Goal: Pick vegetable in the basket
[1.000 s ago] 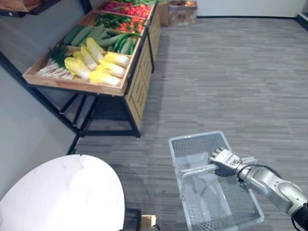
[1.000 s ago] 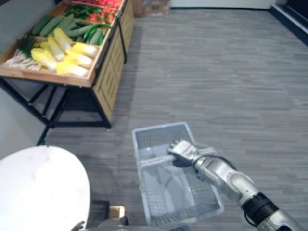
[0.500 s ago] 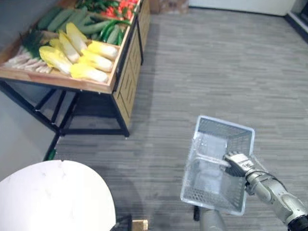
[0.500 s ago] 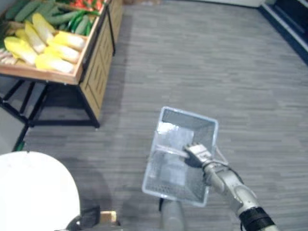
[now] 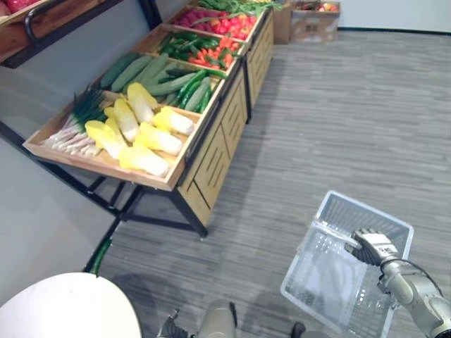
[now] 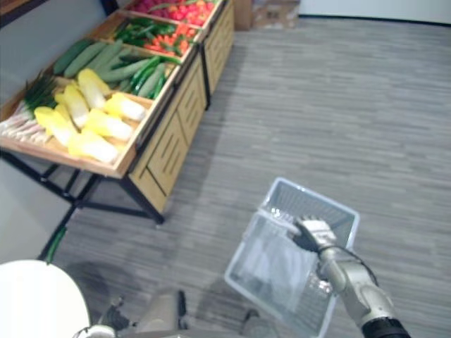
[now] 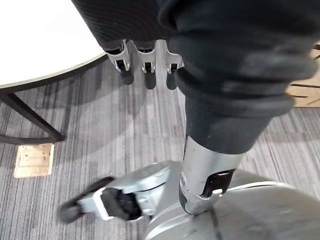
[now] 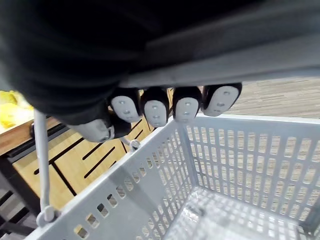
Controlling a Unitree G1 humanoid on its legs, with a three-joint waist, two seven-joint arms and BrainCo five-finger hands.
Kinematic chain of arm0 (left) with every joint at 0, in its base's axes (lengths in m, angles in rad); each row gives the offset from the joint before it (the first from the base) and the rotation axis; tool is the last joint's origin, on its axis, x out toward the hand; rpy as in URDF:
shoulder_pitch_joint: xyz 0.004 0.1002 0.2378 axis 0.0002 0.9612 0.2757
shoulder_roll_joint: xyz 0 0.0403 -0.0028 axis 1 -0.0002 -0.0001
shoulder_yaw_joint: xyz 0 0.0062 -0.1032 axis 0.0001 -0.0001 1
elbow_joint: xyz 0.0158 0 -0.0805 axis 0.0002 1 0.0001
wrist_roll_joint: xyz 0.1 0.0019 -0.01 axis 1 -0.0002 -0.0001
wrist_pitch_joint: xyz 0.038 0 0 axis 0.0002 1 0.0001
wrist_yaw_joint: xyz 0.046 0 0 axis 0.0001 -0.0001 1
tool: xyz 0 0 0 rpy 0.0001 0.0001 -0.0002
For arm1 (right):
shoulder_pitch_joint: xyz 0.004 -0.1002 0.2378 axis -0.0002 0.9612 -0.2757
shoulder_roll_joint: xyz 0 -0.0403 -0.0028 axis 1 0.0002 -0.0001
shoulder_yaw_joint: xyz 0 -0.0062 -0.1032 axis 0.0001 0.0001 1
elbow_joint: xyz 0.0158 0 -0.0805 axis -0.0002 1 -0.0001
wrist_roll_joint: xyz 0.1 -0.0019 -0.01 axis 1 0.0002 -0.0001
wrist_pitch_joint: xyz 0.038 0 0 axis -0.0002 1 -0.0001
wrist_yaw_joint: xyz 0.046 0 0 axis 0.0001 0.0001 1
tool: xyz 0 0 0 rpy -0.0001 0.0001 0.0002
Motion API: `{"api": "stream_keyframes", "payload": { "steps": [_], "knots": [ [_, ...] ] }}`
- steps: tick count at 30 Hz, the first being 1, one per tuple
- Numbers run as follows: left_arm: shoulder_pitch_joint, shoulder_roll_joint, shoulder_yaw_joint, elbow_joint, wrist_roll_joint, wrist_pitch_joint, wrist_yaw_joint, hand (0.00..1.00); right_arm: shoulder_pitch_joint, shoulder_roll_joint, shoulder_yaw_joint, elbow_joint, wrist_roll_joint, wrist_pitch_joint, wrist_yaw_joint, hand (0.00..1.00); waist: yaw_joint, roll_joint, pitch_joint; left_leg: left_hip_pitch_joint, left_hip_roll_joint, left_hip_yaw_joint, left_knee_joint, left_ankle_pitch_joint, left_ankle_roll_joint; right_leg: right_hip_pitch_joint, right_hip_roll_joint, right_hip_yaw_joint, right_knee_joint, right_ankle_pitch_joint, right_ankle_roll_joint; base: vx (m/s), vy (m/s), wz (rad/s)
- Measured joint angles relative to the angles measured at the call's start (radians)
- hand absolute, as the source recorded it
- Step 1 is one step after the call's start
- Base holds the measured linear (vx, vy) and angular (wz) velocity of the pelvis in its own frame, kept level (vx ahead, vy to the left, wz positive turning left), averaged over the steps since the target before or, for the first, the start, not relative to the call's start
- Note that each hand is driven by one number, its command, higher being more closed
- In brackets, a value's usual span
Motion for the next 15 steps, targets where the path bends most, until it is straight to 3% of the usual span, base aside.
{"api": "stream_keyframes", "payload": {
  "steps": [2,3,4,5,6,8,9,10,12,13,14,15],
  "knots": [
    [0.012,-0.016,-0.017,0.001,0.002,0.0,-0.002,0.0,0.026,-0.001,0.0,0.002,0.0,-0.001,-0.003,1.0,0.002,0.014,-0.007,0.022,-0.061,-0.005,-0.433,0.109,-0.011,0.049,-0.002,-0.011,-0.02,-0.042,0.039,0.43,0.151,0.03],
    [0.022,-0.023,-0.016,0.001,0.003,0.0,-0.002,0.0,0.031,-0.001,0.0,0.002,-0.001,-0.001,-0.004,1.0,0.004,0.029,-0.007,0.036,-0.061,-0.023,-0.548,0.143,-0.01,0.069,0.004,-0.01,-0.018,-0.067,0.052,0.42,0.193,-0.06],
    [0.03,-0.027,-0.015,0.001,0.007,0.0,-0.003,0.0,0.035,0.0,0.0,0.002,-0.001,-0.001,-0.006,1.0,0.004,0.038,-0.01,0.036,-0.055,-0.041,-0.589,0.143,-0.004,0.082,0.009,-0.009,-0.012,-0.087,0.062,0.44,0.241,0.01],
    [0.04,-0.029,-0.006,0.002,0.017,0.001,-0.004,0.0,0.042,0.017,0.006,0.008,-0.003,0.004,-0.008,1.0,0.006,0.03,-0.01,0.034,-0.064,-0.029,-0.564,0.235,0.021,0.11,-0.006,-0.011,0.003,-0.122,0.08,0.44,0.244,0.16],
    [0.04,-0.028,0.017,0.0,0.018,0.0,-0.001,0.0,0.043,0.038,0.014,0.008,-0.003,0.004,-0.008,1.0,0.008,0.009,-0.015,0.021,-0.072,0.038,-0.511,0.236,0.036,0.125,-0.035,-0.012,0.006,-0.133,0.078,0.43,0.221,0.26],
    [0.028,-0.027,0.024,0.0,0.019,0.0,0.001,0.0,0.048,0.031,0.019,0.008,-0.003,0.003,-0.008,1.0,0.009,-0.007,-0.016,-0.019,-0.052,0.125,-0.388,0.163,0.096,0.136,-0.057,-0.01,0.001,-0.107,0.086,0.47,0.173,0.28],
    [0.026,-0.024,0.024,0.005,0.019,0.002,0.0,0.0,0.05,0.032,0.021,0.012,-0.003,0.003,-0.007,1.0,0.018,-0.007,-0.016,-0.036,-0.047,0.15,-0.295,0.113,0.141,0.162,-0.063,-0.001,-0.001,-0.081,0.107,0.6,0.249,0.33],
    [0.027,-0.024,0.024,0.009,0.02,0.002,-0.001,0.0,0.043,0.033,0.033,0.012,-0.003,0.002,-0.005,1.0,0.02,-0.007,-0.019,-0.03,-0.045,0.187,-0.25,0.075,0.162,0.188,-0.073,0.019,0.0,-0.039,0.117,0.48,0.237,0.28],
    [0.027,-0.024,0.022,0.009,0.022,0.002,0.0,0.0,0.014,0.034,0.066,0.012,-0.002,-0.001,0.001,1.0,0.023,-0.015,-0.027,-0.002,-0.064,0.203,-0.257,0.051,0.168,0.177,-0.092,0.059,0.045,0.028,0.136,0.39,0.233,0.08],
    [0.029,-0.024,0.015,0.014,0.023,0.002,0.0,0.0,0.006,0.043,0.07,0.011,-0.002,-0.013,0.001,1.0,0.034,-0.02,-0.04,0.039,-0.089,0.202,-0.324,0.012,0.156,0.112,-0.11,0.081,0.176,0.037,0.143,0.4,0.281,0.0],
    [0.029,-0.017,0.011,0.017,0.023,0.003,0.0,0.0,0.003,0.06,0.069,0.012,-0.002,-0.013,0.001,1.0,0.034,-0.036,-0.043,0.063,-0.113,0.2,-0.363,0.011,0.158,0.071,-0.132,0.092,0.276,0.039,0.144,0.31,0.236,0.2],
    [0.041,0.001,-0.001,0.021,0.023,0.005,-0.002,0.0,0.014,0.097,0.068,0.014,-0.003,-0.01,-0.003,1.0,0.031,-0.069,-0.059,0.122,-0.157,0.196,-0.429,0.014,0.157,-0.024,-0.172,0.128,0.494,0.105,0.147,0.4,0.252,0.4]
  ]
}}
